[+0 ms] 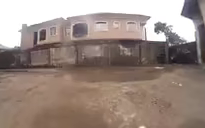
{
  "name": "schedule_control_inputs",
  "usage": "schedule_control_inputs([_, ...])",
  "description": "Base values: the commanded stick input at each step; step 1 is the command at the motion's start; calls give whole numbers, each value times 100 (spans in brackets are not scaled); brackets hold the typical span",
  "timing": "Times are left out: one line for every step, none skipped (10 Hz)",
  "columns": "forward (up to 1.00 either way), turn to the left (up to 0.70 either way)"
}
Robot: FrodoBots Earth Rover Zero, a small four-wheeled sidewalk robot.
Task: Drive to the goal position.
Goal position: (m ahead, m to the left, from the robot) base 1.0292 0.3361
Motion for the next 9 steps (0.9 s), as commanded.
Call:
schedule_control_inputs([30, 0])
schedule_control_inputs([30, 0])
schedule_control_inputs([30, 0])
schedule_control_inputs([30, 0])
schedule_control_inputs([30, 0])
schedule_control_inputs([30, 0])
schedule_control_inputs([30, 0])
schedule_control_inputs([30, 0])
schedule_control_inputs([30, 0])
